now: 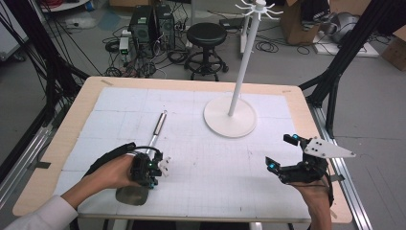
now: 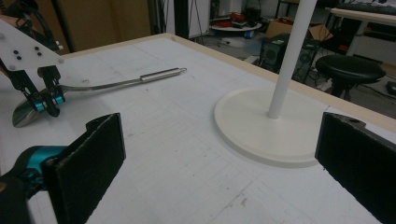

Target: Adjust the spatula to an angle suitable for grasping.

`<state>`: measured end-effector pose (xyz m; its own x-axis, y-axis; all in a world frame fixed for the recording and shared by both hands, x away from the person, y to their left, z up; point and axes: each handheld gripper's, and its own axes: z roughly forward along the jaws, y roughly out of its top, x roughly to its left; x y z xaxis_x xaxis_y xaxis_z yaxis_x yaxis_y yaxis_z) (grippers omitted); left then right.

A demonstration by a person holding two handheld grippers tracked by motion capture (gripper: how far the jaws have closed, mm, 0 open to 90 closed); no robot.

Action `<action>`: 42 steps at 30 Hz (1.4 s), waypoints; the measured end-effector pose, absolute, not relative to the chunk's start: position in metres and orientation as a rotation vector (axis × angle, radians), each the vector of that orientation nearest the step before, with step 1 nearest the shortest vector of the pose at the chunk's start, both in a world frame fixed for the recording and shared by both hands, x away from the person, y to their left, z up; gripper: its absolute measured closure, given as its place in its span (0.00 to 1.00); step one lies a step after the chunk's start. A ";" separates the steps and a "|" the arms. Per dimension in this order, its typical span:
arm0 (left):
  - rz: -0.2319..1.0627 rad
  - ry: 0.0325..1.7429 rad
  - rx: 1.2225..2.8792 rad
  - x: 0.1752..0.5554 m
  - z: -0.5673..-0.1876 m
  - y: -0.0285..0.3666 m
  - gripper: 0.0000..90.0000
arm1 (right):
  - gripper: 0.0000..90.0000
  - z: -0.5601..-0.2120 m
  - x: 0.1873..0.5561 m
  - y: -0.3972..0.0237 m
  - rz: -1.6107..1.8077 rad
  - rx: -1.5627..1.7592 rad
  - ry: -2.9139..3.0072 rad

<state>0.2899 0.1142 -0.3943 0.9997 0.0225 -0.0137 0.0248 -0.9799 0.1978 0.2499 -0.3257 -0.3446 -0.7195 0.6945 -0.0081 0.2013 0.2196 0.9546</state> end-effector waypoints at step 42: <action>0.046 0.294 2.989 0.309 -0.391 0.181 1.00 | 0.01 -0.347 0.250 -0.333 1.497 0.854 2.051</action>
